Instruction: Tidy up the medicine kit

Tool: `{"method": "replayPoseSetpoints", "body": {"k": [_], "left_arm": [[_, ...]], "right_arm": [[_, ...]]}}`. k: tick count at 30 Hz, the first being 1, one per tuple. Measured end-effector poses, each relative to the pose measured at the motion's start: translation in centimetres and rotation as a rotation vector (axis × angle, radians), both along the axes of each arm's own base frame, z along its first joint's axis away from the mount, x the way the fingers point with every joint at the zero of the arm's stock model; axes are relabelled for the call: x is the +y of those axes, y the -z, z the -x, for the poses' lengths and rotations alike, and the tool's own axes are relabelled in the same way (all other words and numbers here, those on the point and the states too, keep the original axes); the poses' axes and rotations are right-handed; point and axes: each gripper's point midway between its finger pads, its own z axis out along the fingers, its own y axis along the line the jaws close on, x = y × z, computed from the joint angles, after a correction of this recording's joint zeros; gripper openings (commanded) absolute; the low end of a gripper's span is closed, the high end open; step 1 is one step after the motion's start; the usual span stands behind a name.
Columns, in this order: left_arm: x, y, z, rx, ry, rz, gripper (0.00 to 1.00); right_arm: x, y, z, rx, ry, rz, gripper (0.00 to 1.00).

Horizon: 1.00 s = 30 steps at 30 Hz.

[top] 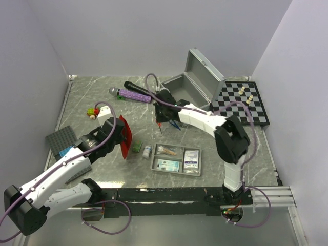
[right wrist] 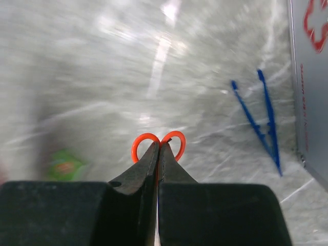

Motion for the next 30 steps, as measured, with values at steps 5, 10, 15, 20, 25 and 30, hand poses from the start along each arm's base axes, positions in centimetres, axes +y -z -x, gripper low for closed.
{"method": "replayPoseSetpoints", "body": {"k": [5, 10, 15, 20, 25, 30], "left_arm": [[-1.0, 0.0, -0.7, 0.004, 0.014, 0.015, 0.01], [-2.4, -0.4, -1.6, -0.002, 0.033, 0.051, 0.01], [-3.6, -1.1, -2.3, -0.016, 0.042, 0.105, 0.01], [-4.4, -1.8, -2.7, -0.032, 0.045, 0.148, 0.01], [-4.8, -2.0, -2.7, -0.033, 0.047, 0.170, 0.01], [-5.0, -2.1, -2.7, -0.029, 0.048, 0.188, 0.01]], "right_arm": [[1.6, -8.0, 1.1, -0.083, -0.017, -0.222, 0.00], [3.2, -12.0, 3.4, -0.087, -0.061, -0.386, 0.00], [6.3, -12.6, 6.6, -0.035, -0.144, -0.454, 0.00], [8.8, -12.4, 9.3, 0.023, -0.216, -0.486, 0.00], [9.6, -12.1, 9.7, 0.052, -0.229, -0.503, 0.00], [10.1, -11.6, 9.5, 0.069, -0.216, -0.506, 0.00]]}}
